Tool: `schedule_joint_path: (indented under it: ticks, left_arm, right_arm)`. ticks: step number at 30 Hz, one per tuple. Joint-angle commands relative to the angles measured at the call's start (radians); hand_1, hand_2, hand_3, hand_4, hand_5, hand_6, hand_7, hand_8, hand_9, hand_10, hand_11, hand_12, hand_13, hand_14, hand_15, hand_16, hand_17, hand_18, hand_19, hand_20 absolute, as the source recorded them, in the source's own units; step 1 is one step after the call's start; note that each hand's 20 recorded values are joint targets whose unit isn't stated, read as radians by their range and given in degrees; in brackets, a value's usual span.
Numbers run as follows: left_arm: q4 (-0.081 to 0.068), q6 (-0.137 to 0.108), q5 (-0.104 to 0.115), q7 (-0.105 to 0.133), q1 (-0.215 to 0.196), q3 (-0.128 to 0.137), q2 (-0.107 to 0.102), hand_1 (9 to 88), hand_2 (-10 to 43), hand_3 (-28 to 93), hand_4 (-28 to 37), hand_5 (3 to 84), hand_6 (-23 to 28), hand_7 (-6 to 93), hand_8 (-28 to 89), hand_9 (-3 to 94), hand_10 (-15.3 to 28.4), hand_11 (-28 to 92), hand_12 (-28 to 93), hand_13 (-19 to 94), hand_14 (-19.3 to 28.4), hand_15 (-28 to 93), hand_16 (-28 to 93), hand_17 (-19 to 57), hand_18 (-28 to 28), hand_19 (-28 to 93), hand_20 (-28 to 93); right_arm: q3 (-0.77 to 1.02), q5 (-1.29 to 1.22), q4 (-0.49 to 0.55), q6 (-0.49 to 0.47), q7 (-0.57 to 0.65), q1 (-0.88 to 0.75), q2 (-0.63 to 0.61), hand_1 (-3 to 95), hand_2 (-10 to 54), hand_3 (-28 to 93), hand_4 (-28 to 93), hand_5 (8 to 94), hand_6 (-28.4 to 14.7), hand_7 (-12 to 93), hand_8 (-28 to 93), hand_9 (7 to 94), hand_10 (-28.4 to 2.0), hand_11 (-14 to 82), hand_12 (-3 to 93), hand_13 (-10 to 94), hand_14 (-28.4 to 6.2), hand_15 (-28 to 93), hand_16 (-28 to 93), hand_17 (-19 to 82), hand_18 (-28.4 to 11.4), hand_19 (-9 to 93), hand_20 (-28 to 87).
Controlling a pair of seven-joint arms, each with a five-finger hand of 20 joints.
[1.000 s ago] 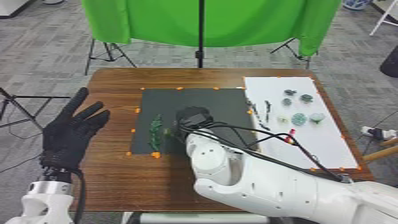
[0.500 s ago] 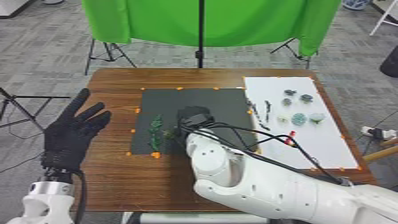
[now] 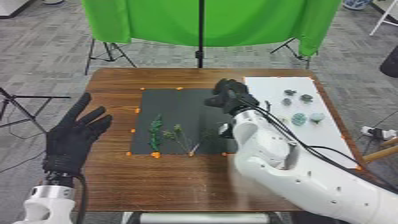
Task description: Arrange flowers
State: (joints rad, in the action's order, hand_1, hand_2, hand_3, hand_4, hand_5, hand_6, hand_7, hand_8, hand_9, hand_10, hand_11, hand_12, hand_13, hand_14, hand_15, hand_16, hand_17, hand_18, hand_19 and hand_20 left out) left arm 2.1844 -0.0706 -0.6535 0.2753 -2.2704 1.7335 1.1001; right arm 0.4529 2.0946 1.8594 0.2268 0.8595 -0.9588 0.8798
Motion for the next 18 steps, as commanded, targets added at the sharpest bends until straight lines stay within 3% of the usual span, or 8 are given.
schedule_joint_path:
  ticks: [1, 12, 18]
  left_arm:
    - [-0.008, -0.007, 0.011, 0.031, -0.023, -0.037, -0.007, 23.3, 6.0, 77, -28.3, 33.4, 3.6, 11.5, -10, 32.1, 18.9, 21, 12, 24, 28.3, 47, -6, -6.1, 28.4, 42, 39]
    - [-0.008, -0.021, 0.025, 0.061, -0.039, -0.047, -0.024, 23.4, 6.0, 77, -28.3, 33.4, 3.6, 11.6, -10, 32.1, 18.9, 21, 12, 23, 28.3, 47, -6, -6.0, 28.4, 42, 39]
    - [-0.009, -0.018, 0.022, 0.061, -0.033, -0.047, -0.022, 23.4, 6.0, 77, -28.3, 33.2, 3.5, 11.7, -10, 32.0, 18.9, 21, 12, 24, 28.3, 47, -6, -6.0, 28.4, 42, 39]
  right_arm:
    - [-0.014, 0.12, -0.1, -0.059, 0.091, 0.014, -0.111, 31.6, -6.6, 76, -27, 60.1, -1.1, 13, -12, 67.9, -17.6, 28.3, 15.2, 61, -15.7, 69, 12, 26, -25.8, 83, 28]
    - [0.009, 0.085, -0.143, -0.18, 0.141, -0.055, -0.116, 31.6, -9.0, 74, -27, 59.7, -4.5, 12, -12, 67.7, -18.0, 28.9, 15.6, 62, -15.7, 70, 12, 28, -26.8, 85, 27]
    - [0.002, 0.095, -0.169, -0.213, 0.18, -0.051, -0.098, 31.3, -9.4, 73, -26, 60.2, -5.5, 11, -11, 68.0, -18.2, 30.0, 15.7, 63, -15.7, 71, 12, 28, -27.2, 86, 27]
